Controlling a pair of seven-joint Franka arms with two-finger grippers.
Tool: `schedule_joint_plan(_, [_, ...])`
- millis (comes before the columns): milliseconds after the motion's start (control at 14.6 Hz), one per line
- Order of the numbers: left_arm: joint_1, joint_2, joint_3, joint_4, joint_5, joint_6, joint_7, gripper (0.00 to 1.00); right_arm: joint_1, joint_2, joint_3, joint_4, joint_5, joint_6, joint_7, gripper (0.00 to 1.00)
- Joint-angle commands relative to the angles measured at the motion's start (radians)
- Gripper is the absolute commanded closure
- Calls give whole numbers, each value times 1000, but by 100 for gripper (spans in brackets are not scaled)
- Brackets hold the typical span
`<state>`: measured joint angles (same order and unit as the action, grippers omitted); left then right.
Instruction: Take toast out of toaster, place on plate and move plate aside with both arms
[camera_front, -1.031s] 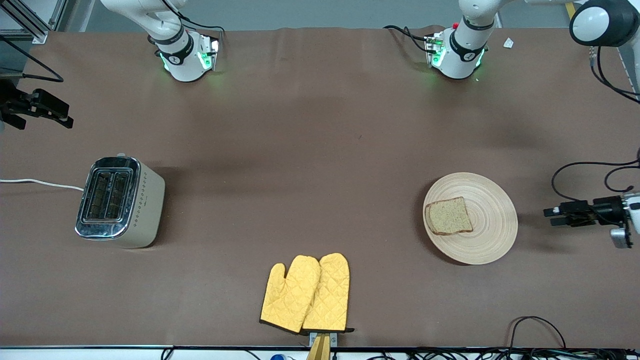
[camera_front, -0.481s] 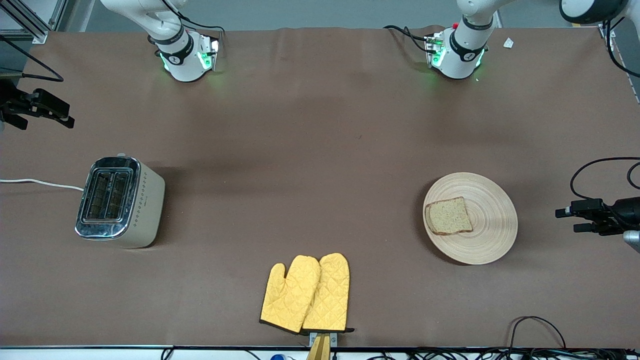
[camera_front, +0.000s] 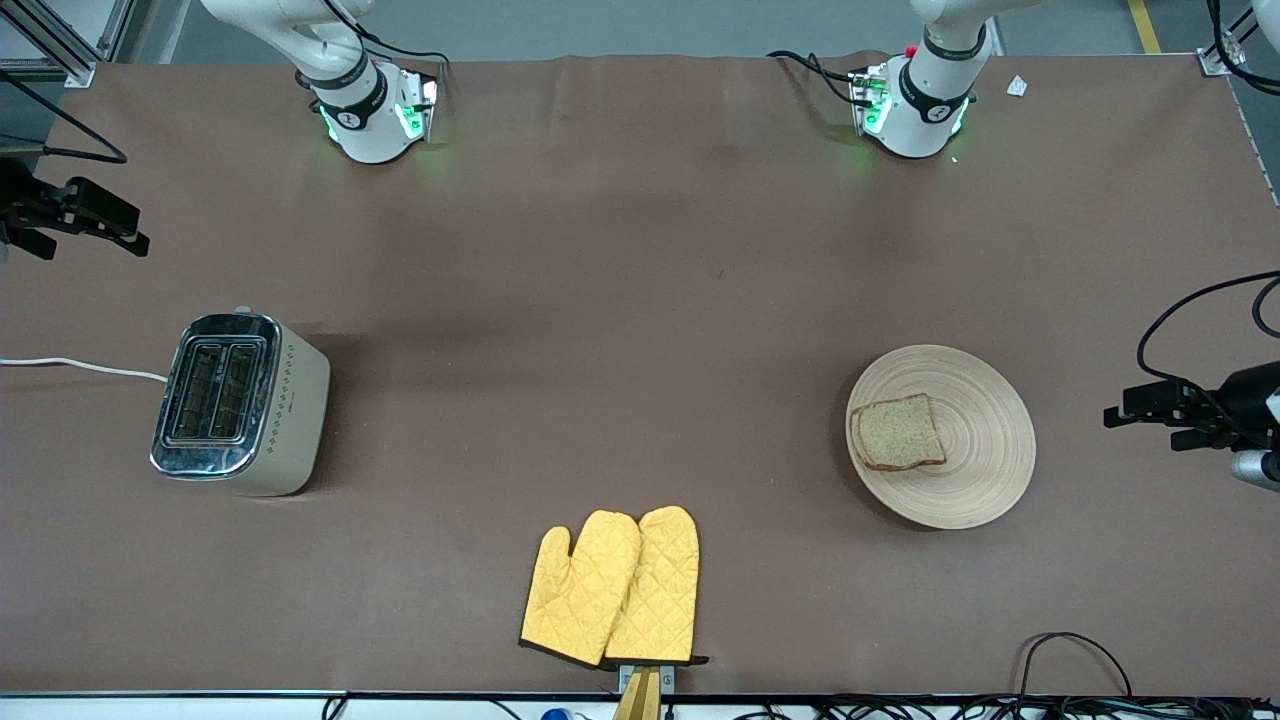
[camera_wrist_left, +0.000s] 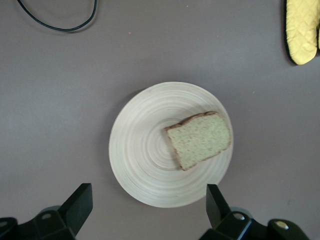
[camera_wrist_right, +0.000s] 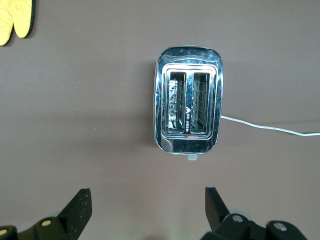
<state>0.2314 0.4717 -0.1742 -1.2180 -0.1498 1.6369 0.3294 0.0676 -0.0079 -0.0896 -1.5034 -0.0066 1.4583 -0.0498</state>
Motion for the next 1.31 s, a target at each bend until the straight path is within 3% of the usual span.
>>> schedule_joint_plan(0, [-50, -80, 5, -29, 57, -64, -129, 0, -15, -9, 7, -6, 19, -3, -1, 0])
schedule_joint_plan(344, [-175, -175, 5, -31, 160, -166, -354, 0, -15, -9, 7, -6, 19, -1, -1, 0])
schedule_joint_plan(824, [-215, -283, -31, -32, 179, -261, -375, 0, -15, -9, 7, -5, 20, 1, -1, 0])
schedule_joint_plan(962, [-260, -335, -10, -69, 202, -261, -368, 0, -15, -9, 7, -6, 20, -4, -1, 0])
schedule_joint_plan(1237, [-369, -424, 134, -118, 202, -265, -326, 0, -15, -9, 7, -6, 20, -4, -1, 0])
